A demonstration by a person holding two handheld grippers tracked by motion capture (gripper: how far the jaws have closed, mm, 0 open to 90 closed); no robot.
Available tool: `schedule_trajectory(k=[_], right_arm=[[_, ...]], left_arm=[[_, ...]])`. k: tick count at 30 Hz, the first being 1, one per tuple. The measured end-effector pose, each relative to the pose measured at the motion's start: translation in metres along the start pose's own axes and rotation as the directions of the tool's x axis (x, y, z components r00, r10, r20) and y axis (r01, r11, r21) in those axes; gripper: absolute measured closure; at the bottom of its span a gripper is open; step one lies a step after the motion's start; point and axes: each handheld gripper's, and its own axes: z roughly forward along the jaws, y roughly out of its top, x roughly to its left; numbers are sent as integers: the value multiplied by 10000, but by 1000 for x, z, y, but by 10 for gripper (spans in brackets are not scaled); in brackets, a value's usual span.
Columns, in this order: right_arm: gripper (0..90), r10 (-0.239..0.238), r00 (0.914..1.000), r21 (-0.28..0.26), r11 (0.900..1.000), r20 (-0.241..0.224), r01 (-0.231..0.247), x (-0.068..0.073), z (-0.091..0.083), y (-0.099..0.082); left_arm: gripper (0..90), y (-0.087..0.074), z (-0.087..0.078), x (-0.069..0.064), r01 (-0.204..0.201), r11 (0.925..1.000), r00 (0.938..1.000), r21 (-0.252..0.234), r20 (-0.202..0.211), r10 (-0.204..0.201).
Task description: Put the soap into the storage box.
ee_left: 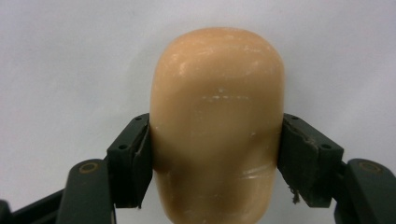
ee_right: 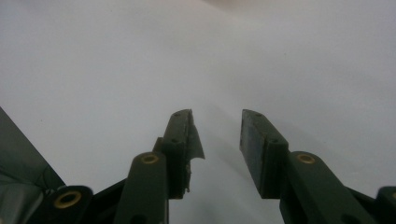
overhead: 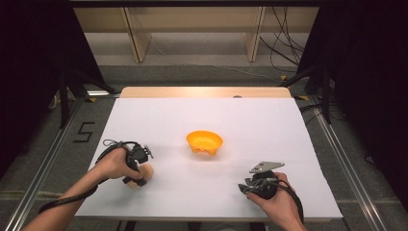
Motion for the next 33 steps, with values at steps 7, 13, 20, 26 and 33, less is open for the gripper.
schedule_trajectory(k=[7,13,20,26,33], right_arm=[[642,-57,10000,-206,9998,72,59,0,-2,1],[641,32,9995,-796,9968,307,-7,0,-8,3],[630,217,9985,-1202,9926,503,-155,-2,-12,4],[626,1,9978,-1584,9873,660,103,-4,-15,4],[600,156,9967,-1912,9815,793,-2,-5,-17,4]], left_arm=[[324,-4,-7,-4,-606,9977,9978,-305,-272,598],[324,-4,-12,-10,-1205,9917,9924,-453,-296,1192],[324,1,-20,-12,-1395,9868,9899,-823,-359,1369],[324,3,-28,-14,-1366,9862,9901,-932,-442,1330],[324,7,-34,-14,-1603,9816,9863,-1034,-573,1550]])
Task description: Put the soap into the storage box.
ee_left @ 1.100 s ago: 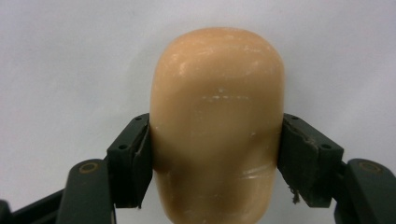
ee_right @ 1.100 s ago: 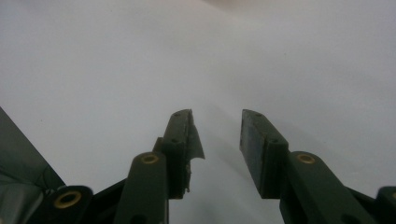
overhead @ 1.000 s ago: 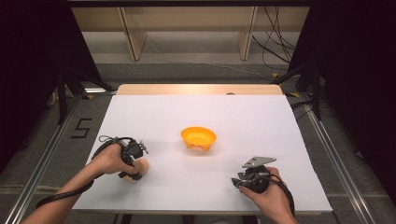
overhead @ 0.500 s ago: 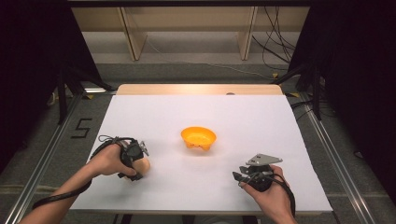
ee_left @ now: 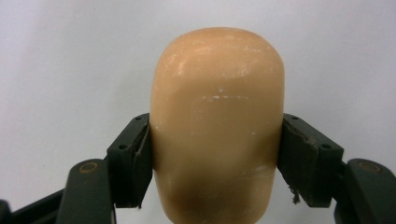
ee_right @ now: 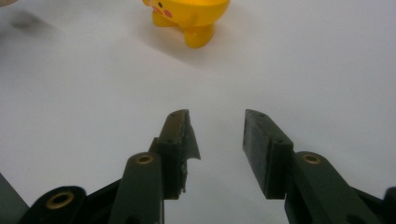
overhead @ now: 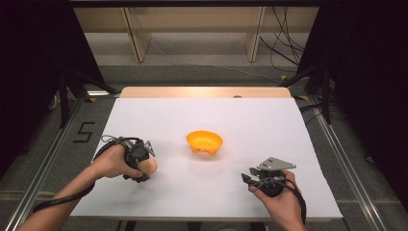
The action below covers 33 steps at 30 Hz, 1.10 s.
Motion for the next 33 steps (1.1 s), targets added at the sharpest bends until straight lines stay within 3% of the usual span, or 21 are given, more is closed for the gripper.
schedule_trajectory(k=[3,9,16,17,18,21,22,24,25,26,27,32,33], right_arm=[[594,188,9998,-53,9998,-8,-188,1,-2,-1],[590,23,10000,-116,9999,82,-22,-2,-4,-4],[585,205,9997,-257,9995,152,-201,-1,-9,-6],[584,480,9988,-149,9987,79,-479,0,-10,-6],[583,202,9996,-248,9995,174,-197,-2,-10,-7],[582,399,9991,-260,9989,124,-396,0,-11,-8],[581,239,9995,-323,9992,192,-233,-2,-11,-9],[581,378,9992,-280,9989,126,-374,-1,-12,-9],[579,745,9972,-184,9971,100,-744,2,-12,-10],[578,252,9994,-382,9990,252,-242,-2,-12,-10],[577,440,9987,-347,9985,239,-432,0,-12,-10],[571,306,9993,-254,9992,219,-301,-1,-12,-11],[571,537,9985,-150,9985,120,-535,1,-13,-11]], left_arm=[[324,4,-3,0,-88,10000,10000,-33,-37,88],[324,11,-8,3,-276,9996,9996,-117,-104,275],[324,17,-9,4,-555,9983,9984,-193,-123,552],[324,18,-9,4,-578,9981,9983,-219,-102,575],[324,18,-9,4,-578,9981,9983,-219,-102,575],[324,20,-10,5,-627,9974,9980,-364,-113,623],[324,21,-11,5,-643,9973,9979,-358,-130,639],[324,21,-11,6,-698,9970,9975,-330,-149,693],[324,21,-10,6,-824,9961,9965,-320,-132,820],[325,22,-10,6,-816,9960,9966,-360,-129,812],[324,22,-9,6,-884,9953,9960,-388,-124,880],[325,23,-8,6,-1184,9910,9929,-625,-224,1172],[324,24,-7,6,-1305,9892,9913,-671,-239,1292]])
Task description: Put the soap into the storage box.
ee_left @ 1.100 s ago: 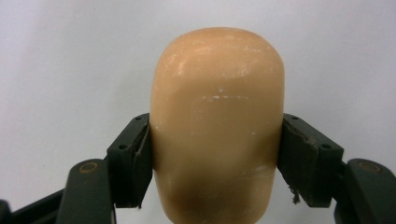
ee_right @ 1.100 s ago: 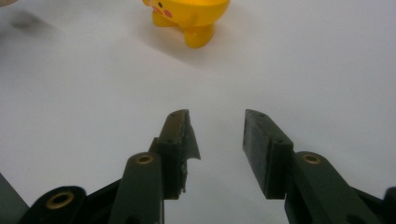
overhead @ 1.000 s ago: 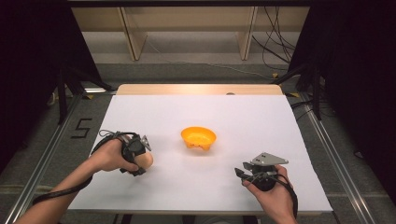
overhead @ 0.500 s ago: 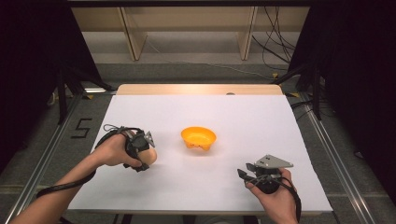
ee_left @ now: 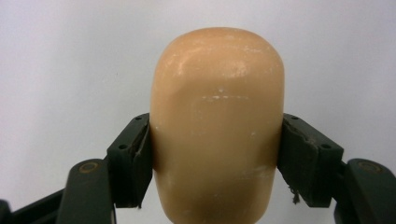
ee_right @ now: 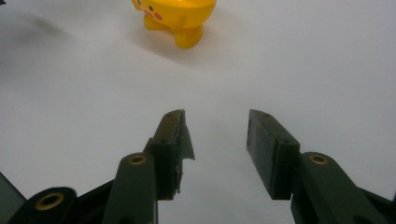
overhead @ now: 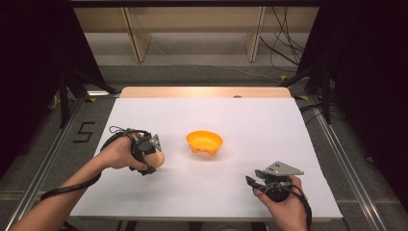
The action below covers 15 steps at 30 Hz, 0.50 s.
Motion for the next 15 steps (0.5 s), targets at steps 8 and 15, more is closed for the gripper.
schedule_trajectory(k=[8,15], right_arm=[[570,-253,9996,-120,9996,112,254,-2,-1,-2],[570,-152,9997,-125,9998,186,154,-2,-4,-3]], left_arm=[[324,6,1,1,-398,9990,9992,-219,10,399],[324,13,2,3,-563,9980,9984,-280,25,564]])
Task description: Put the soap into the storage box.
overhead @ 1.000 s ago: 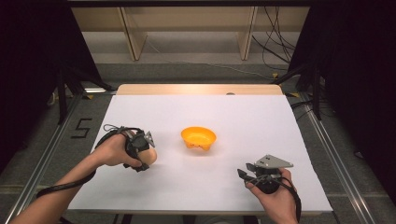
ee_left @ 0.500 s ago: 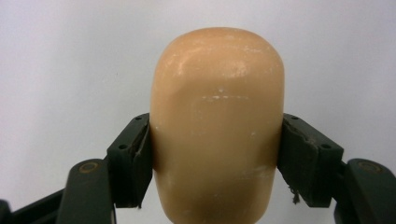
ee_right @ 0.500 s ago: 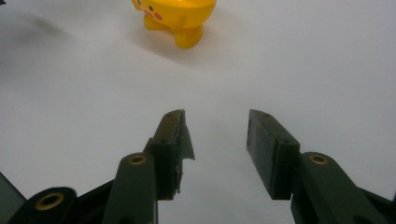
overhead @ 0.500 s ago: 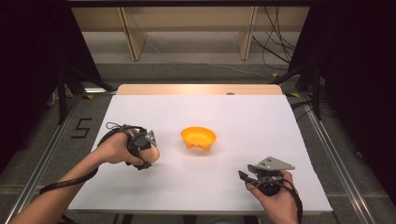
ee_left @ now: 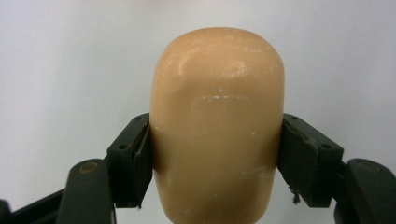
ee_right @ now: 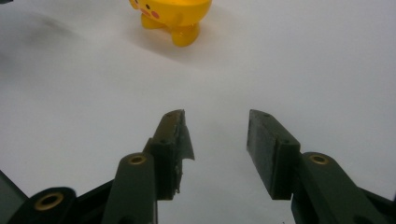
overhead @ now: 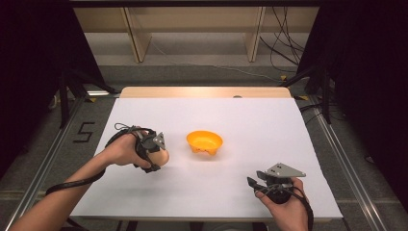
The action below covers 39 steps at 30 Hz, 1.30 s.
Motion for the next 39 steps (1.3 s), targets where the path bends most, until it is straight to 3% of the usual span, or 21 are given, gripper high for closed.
schedule_trajectory(k=[3,4,6,7,8,9,10,11,19,20,29,30,34,35,36,39], right_arm=[[570,29,10000,-64,10000,11,-28,0,-1,-1],[569,214,9998,-17,9998,57,-214,1,-2,-1],[570,216,9997,-31,9998,108,-216,1,-3,-2],[570,610,9981,192,9980,16,-610,3,-4,-2],[570,610,9981,192,9980,16,-610,3,-4,-2],[570,58,9999,-129,9999,153,-57,0,-3,-3],[570,171,9998,-76,9998,132,-170,1,-3,-3],[570,-69,9998,-113,9999,212,71,-1,-3,-3],[569,208,9998,43,9998,73,-208,0,-4,-5],[569,188,9998,31,9998,30,-188,0,-3,-5],[570,450,9989,120,9989,91,-452,3,-5,-5],[570,61,9998,-13,10000,176,-60,0,-4,-5],[570,56,9999,-15,10000,146,-56,0,-4,-5],[570,493,9988,102,9987,26,-493,4,-5,-5],[570,200,9998,-2,9998,5,-200,1,-4,-4],[570,198,9998,-22,9998,9,-198,1,-4,-5]], left_arm=[[324,2,0,1,-76,10000,10000,-55,-15,76],[323,4,2,-1,-939,9954,9954,-201,-196,936],[323,5,2,-2,-1006,9948,9949,-174,-90,1005],[323,8,4,-6,-1597,9869,9872,-239,-52,1596],[323,8,4,-6,-1597,9869,9872,-239,-52,1596],[324,11,4,-8,-1575,9861,9875,-523,-147,1569],[324,12,3,-8,-1534,9861,9882,-638,-150,1527],[324,13,3,-7,-1531,9864,9882,-592,-57,1530],[324,18,5,-4,-1713,9828,9852,-685,-58,1713],[324,18,6,-5,-1582,9849,9873,-699,1,1586],[324,22,4,-1,-1717,9819,9851,-795,-211,1706],[324,23,4,-1,-1708,9820,9853,-804,-159,1700],[324,24,3,0,-1641,9828,9864,-853,-173,1632],[324,24,3,1,-1659,9822,9861,-886,-208,1647],[324,24,4,1,-1592,9829,9872,-929,-214,1579],[324,25,3,2,-1632,9823,9866,-922,-210,1620]])
